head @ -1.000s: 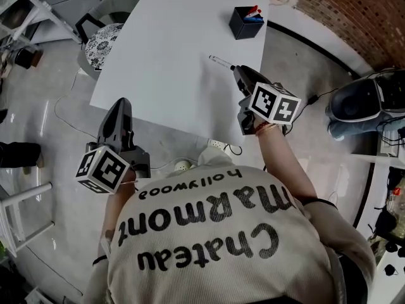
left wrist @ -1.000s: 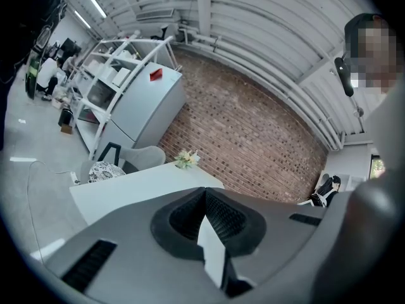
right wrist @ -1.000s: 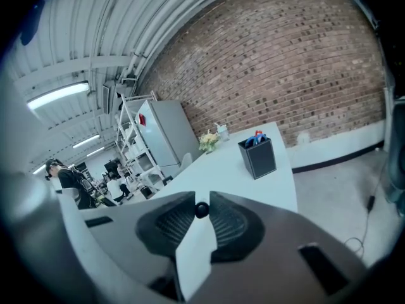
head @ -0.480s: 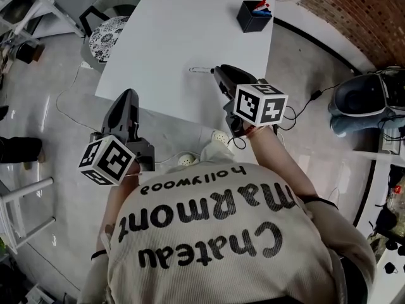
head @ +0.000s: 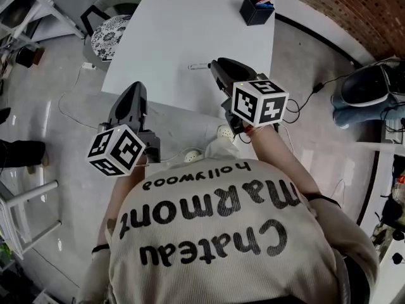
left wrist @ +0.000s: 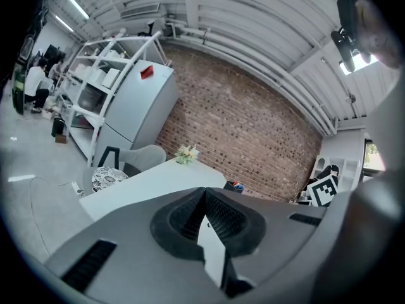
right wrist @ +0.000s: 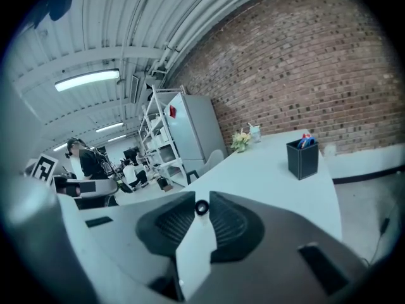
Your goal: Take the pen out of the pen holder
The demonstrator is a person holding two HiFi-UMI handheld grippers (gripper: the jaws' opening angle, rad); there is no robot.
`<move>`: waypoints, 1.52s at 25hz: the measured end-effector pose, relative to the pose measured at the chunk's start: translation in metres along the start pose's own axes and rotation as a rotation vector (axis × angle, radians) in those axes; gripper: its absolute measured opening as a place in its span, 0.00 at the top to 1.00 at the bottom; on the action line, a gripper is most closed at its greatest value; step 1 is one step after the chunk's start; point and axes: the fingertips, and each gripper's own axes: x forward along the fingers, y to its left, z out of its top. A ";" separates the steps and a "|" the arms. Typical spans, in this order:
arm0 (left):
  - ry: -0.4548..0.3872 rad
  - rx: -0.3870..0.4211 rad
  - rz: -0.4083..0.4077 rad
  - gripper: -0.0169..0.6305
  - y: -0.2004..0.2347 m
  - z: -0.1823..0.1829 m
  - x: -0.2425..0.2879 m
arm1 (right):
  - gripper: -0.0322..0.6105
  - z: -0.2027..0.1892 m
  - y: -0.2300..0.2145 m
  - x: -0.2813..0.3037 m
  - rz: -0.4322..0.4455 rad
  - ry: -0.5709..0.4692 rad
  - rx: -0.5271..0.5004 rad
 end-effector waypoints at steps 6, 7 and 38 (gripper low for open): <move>-0.004 0.029 0.021 0.97 0.009 0.000 -0.008 | 0.84 0.006 0.018 -0.007 -0.034 -0.049 -0.030; 0.000 0.035 0.026 0.97 0.010 -0.001 -0.010 | 0.84 0.007 0.020 -0.008 -0.041 -0.060 -0.031; -0.008 0.033 0.004 0.97 0.015 0.002 -0.025 | 0.84 -0.005 0.053 -0.005 -0.044 -0.060 -0.071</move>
